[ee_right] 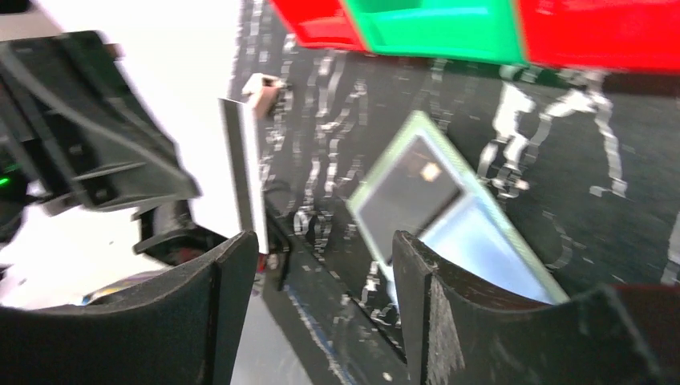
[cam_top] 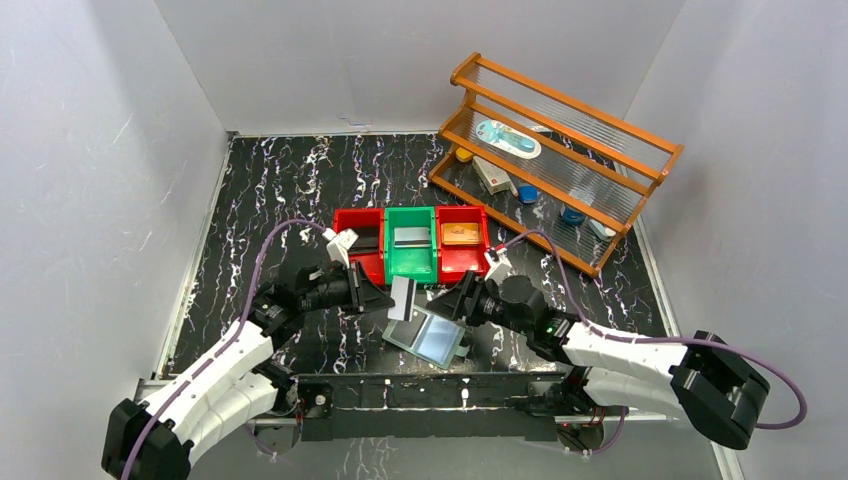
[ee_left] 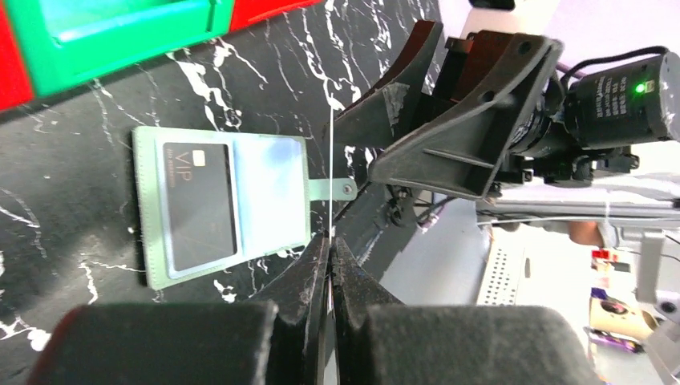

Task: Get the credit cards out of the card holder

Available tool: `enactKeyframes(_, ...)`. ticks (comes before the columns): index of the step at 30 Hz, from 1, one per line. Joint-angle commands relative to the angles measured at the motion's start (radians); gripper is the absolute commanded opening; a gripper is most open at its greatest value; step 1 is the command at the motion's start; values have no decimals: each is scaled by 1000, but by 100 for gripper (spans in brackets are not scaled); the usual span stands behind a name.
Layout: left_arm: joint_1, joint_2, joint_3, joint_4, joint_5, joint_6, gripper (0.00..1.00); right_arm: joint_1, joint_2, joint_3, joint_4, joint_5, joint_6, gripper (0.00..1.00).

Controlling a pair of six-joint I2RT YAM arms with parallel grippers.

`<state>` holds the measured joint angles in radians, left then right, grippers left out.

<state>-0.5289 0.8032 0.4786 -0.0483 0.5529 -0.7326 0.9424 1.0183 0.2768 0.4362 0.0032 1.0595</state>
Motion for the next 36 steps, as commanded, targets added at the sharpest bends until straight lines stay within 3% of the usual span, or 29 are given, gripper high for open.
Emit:
enactKeyframes(1,6,-6,-27,136,134,-83,0,-4,-20,4,246,-119,-11,69)
enactKeyframes(16,7,49,-65,348,293,-179,0,-17,73,-9,498,-254,39,51)
enactKeyframes(29,6,69,-90,473,340,-230,0,-36,100,-50,662,-326,98,29)
enactKeyframes(36,7,81,-112,577,319,-284,0,-38,97,-62,694,-334,109,22)
